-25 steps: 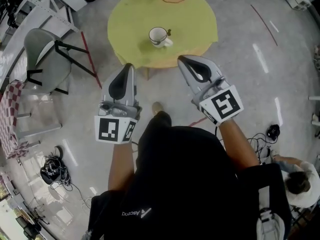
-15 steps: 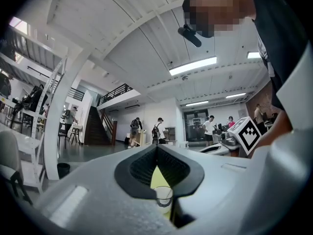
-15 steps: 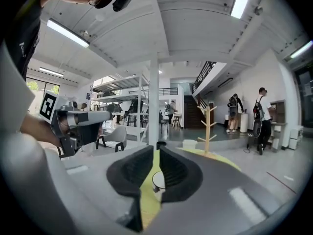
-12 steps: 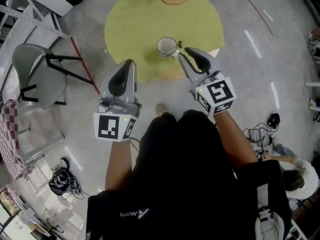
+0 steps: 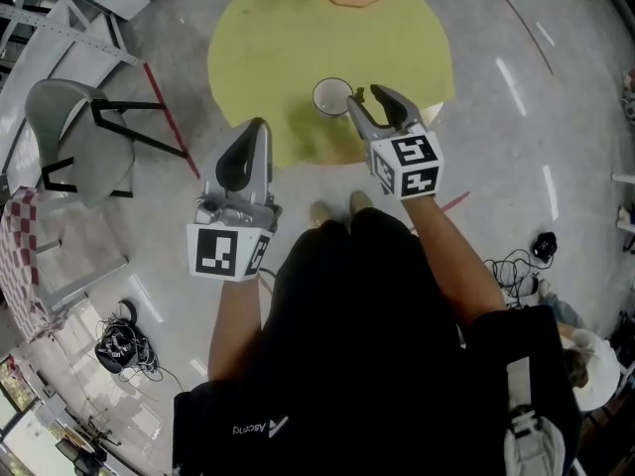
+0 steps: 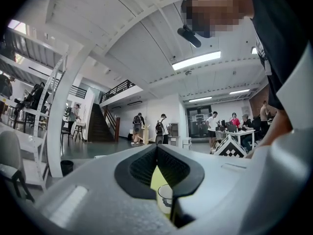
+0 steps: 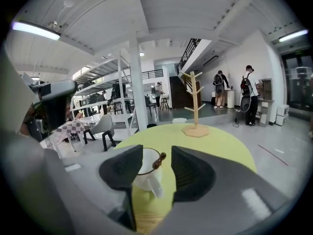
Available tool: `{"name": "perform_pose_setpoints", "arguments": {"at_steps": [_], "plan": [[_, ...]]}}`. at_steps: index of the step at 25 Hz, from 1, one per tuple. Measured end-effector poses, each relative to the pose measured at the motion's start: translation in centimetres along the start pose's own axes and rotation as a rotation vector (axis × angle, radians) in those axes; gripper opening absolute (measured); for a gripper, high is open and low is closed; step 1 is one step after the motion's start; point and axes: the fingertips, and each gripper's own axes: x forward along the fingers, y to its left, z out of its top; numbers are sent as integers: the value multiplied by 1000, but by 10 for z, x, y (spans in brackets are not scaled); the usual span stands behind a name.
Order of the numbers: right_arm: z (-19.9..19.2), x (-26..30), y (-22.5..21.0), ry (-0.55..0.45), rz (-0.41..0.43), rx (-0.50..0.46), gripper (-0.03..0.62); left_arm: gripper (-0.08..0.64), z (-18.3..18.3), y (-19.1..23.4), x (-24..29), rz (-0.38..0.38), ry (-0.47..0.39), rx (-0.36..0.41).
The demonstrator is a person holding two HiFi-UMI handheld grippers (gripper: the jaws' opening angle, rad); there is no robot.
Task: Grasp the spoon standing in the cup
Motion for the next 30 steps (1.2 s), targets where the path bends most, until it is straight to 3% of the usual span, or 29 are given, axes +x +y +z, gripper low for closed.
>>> {"name": "perform_pose_setpoints", "arguments": {"at_steps": [8,14,20,30], "plan": [[-22,26,-6,74,51,39,172,9,-11,-1,9,39,30,0],[-25,32,-5,79,63,29,73,9,-17,2,14,57,44,-3],[-23,32,1,80,75,13,55,9,-22,4,15,58,52,-4],[30,7,14,-9,138,-53,55,9,-14,-1,15,37,32,2]]}}
